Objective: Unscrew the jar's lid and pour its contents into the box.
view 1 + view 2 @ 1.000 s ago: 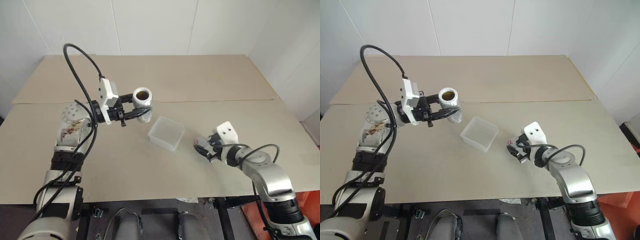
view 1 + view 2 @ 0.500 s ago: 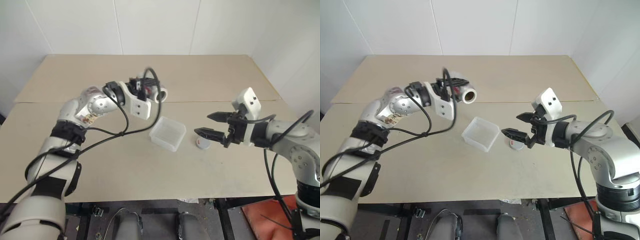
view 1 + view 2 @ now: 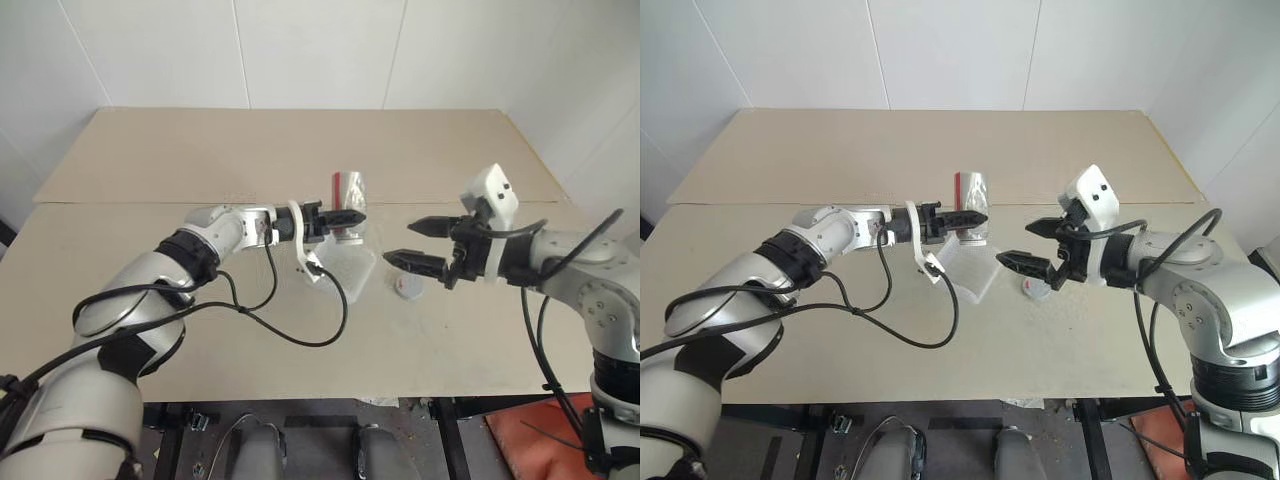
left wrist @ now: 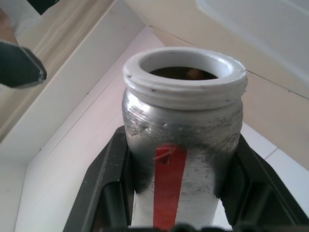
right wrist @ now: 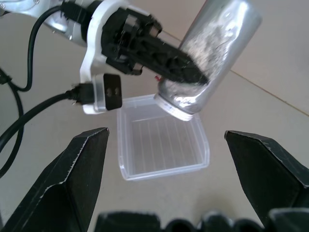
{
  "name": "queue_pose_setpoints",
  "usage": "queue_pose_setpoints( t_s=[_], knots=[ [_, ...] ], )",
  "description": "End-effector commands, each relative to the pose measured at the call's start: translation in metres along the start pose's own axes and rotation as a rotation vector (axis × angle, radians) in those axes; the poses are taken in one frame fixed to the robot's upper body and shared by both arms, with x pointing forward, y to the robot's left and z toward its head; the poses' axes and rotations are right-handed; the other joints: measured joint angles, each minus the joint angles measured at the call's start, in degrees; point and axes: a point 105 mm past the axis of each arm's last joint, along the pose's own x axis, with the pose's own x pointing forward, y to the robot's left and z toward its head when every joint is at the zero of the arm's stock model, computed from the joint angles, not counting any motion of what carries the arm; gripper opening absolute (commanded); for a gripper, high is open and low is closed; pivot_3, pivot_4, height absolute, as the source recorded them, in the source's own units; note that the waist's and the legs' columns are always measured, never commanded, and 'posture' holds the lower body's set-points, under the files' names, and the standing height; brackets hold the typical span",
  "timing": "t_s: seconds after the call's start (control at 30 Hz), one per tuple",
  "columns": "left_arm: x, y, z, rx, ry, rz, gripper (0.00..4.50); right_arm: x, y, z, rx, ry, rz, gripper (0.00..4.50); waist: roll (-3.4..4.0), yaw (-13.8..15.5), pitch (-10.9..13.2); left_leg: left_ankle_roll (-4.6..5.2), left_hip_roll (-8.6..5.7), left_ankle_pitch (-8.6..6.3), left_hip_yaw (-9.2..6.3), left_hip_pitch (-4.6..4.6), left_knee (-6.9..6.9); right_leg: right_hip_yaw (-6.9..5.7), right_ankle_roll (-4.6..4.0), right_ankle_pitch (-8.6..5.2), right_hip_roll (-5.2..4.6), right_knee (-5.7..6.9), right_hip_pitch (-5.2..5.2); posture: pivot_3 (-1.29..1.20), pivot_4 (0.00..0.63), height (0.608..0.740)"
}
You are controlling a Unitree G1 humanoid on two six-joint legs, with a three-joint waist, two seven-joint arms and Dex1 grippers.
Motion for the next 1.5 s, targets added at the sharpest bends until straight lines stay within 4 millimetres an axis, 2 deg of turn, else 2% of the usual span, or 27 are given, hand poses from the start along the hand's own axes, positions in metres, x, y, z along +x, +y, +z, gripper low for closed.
queue_pose_setpoints(
  t_s=[0.03, 0.17, 0.27, 0.33, 0.4, 0.47, 0.53, 0.6, 0.63, 0.67, 0.73, 0.9, 0.97, 1.03, 1.17, 1.2, 1.27, 1.33, 1.5],
  knots=[
    [0.000, 0.011, -0.019, 0.058, 0.025, 0.034, 1.93, -0.008, 0.005, 0.016, -0.046, -0.067, -0.012, 4.45, 0.00, 0.11, 0.00, 0.00, -0.01, 0.00, 0.00, 0.00, 0.01, 0.00, 0.00, 0.00, -0.01, 0.00, 0.00, 0.00, 0.150, 0.740],
    [0.001, 0.013, -0.020, 0.055, 0.025, 0.049, 1.93, -0.007, 0.006, 0.014, -0.044, -0.070, -0.016, 4.45, -0.01, 0.17, 0.00, 0.00, -0.07, 0.00, 0.01, -0.03, 0.01, -0.03, 0.01, 0.00, -0.11, 0.00, 0.01, 0.00, 0.150, 0.740],
    [0.000, 0.013, -0.022, -0.058, 0.062, 0.068, 1.93, -0.006, 0.008, 0.013, -0.051, -0.070, -0.015, 4.45, -0.01, 0.17, 0.00, 0.00, -0.13, 0.00, 0.01, -0.03, 0.01, -0.04, 0.02, -0.01, -0.18, 0.02, 0.02, 0.00, 0.150, 0.740],
    [-0.007, 0.010, -0.033, -0.387, 0.202, 0.100, 1.93, -0.004, 0.010, 0.012, -0.063, -0.075, -0.018, 4.45, 0.00, 0.15, 0.00, 0.00, -0.16, 0.00, 0.01, -0.04, 0.02, -0.04, 0.03, -0.01, -0.23, 0.02, 0.02, 0.00, 0.150, 0.740],
    [-0.014, 0.007, -0.042, -0.645, 0.300, 0.132, 1.93, -0.003, 0.011, 0.012, -0.072, -0.078, -0.018, 4.45, 0.00, -0.01, 0.00, 0.00, -0.18, 0.00, 0.03, -0.04, 0.04, -0.06, 0.03, -0.01, -0.31, 0.04, 0.01, 0.00, 0.150, 0.740],
    [-0.026, -0.003, -0.067, -1.049, 0.512, 0.189, 1.93, -0.004, 0.012, 0.012, -0.079, -0.084, -0.021, 4.45, 0.02, -0.10, -0.01, 0.00, -0.18, 0.00, 0.06, -0.03, 0.07, -0.06, 0.03, -0.01, -0.32, 0.05, 0.02, 0.00, 0.150, 0.740],
    [-0.039, -0.016, -0.077, -1.464, 0.624, 0.246, 1.93, -0.005, 0.011, 0.012, -0.079, -0.089, -0.027, 4.45, 0.02, -0.19, -0.01, -0.01, -0.18, 0.01, 0.05, -0.04, 0.13, -0.10, 0.03, -0.01, -0.33, 0.08, 0.04, 0.00, 0.150, 0.740],
    [-0.048, -0.018, -0.081, -1.818, 0.656, 0.361, 1.93, -0.005, 0.010, 0.012, -0.066, -0.097, -0.031, 4.45, 0.01, -0.45, -0.01, -0.01, -0.18, 0.01, 0.05, -0.04, 0.16, -0.11, 0.03, -0.01, -0.33, 0.09, 0.06, 0.00, 0.150, 0.740],
    [-0.051, -0.016, -0.081, -1.922, 0.652, 0.400, 1.93, -0.005, 0.010, 0.012, -0.061, -0.100, -0.032, 4.45, 0.01, -0.65, -0.01, -0.01, -0.18, 0.01, 0.02, -0.05, 0.18, -0.11, 0.04, -0.01, -0.32, 0.09, 0.06, 0.00, 0.150, 0.740],
    [-0.056, -0.020, -0.079, -1.988, 0.700, 0.414, 1.93, -0.004, 0.011, 0.011, -0.058, -0.101, -0.029, 4.45, 0.01, -0.82, -0.01, -0.01, -0.19, 0.01, 0.00, -0.04, 0.18, -0.11, 0.05, -0.02, -0.32, 0.09, 0.08, 0.00, 0.150, 0.740],
    [-0.063, -0.026, -0.072, -2.005, 0.798, 0.379, 1.93, -0.002, 0.013, 0.010, -0.055, -0.103, -0.020, 4.45, 0.02, -1.11, -0.01, 0.00, -0.21, 0.01, -0.08, -0.01, 0.18, -0.10, 0.06, -0.02, -0.30, 0.08, 0.14, 0.00, 0.150, 0.740],
    [-0.069, -0.040, -0.047, -2.056, 0.882, 0.294, 1.93, 0.000, 0.014, 0.012, -0.054, -0.116, -0.014, 4.45, 0.02, -1.22, -0.01, 0.00, -0.29, 0.01, -0.16, 0.09, 0.19, -0.10, 0.09, -0.01, -0.35, 0.09, 0.26, 0.00, 0.150, 0.740],
    [-0.071, -0.041, -0.046, -2.027, 0.898, 0.291, 1.93, 0.000, 0.014, 0.013, -0.060, -0.119, -0.013, 4.45, 0.01, -1.22, -0.01, 0.00, -0.30, 0.01, -0.19, 0.10, 0.19, -0.12, 0.10, -0.01, -0.34, 0.10, 0.27, 0.00, 0.150, 0.740],
    [-0.073, -0.038, -0.057, -1.874, 0.924, 0.292, 1.93, 0.000, 0.013, 0.013, -0.066, -0.117, -0.013, 4.45, 0.01, -1.14, -0.01, 0.00, -0.30, 0.01, -0.21, 0.09, 0.18, -0.13, 0.10, -0.01, -0.34, 0.09, 0.25, 0.00, 0.150, 0.740],
    [-0.063, -0.012, -0.075, -1.198, 0.797, 0.173, 1.93, 0.000, 0.011, 0.014, -0.089, -0.107, -0.013, 4.45, 0.01, -0.83, -0.01, 0.00, -0.38, 0.01, -0.23, 0.07, 0.15, -0.13, 0.10, 0.00, -0.41, 0.06, 0.25, 0.00, 0.150, 0.740],
    [-0.057, -0.002, -0.077, -0.967, 0.723, 0.137, 1.93, 0.000, 0.011, 0.015, -0.096, -0.105, -0.013, 4.45, 0.01, -0.73, -0.01, 0.00, -0.40, 0.01, -0.23, 0.07, 0.13, -0.14, 0.10, 0.00, -0.43, 0.04, 0.25, 0.00, 0.150, 0.740],
    [-0.045, 0.010, -0.070, -0.568, 0.549, 0.064, 1.93, 0.000, 0.010, 0.016, -0.107, -0.103, -0.012, 4.45, 0.01, -0.50, -0.01, 0.00, -0.46, 0.01, -0.23, 0.07, 0.11, -0.14, 0.12, 0.01, -0.47, 0.03, 0.25, 0.00, 0.150, 0.740],
    [-0.034, 0.014, -0.058, -0.348, 0.396, 0.023, 1.93, 0.000, 0.009, 0.018, -0.116, -0.103, -0.009, 4.45, 0.02, -0.12, -0.01, 0.00, -0.56, 0.01, -0.24, 0.08, 0.07, -0.13, 0.16, 0.00, -0.56, 0.01, 0.26, 0.00, 0.150, 0.740],
    [-0.013, 0.016, -0.024, -0.091, 0.158, -0.011, 1.93, 0.001, 0.008, 0.019, -0.136, -0.099, -0.012, 4.45, 0.02, 0.14, -0.01, 0.00, -0.65, 0.01, -0.18, 0.02, 0.10, -0.11, 0.28, -0.01, -0.67, 0.01, 0.24, 0.00, 0.150, 0.740]
  ],
)
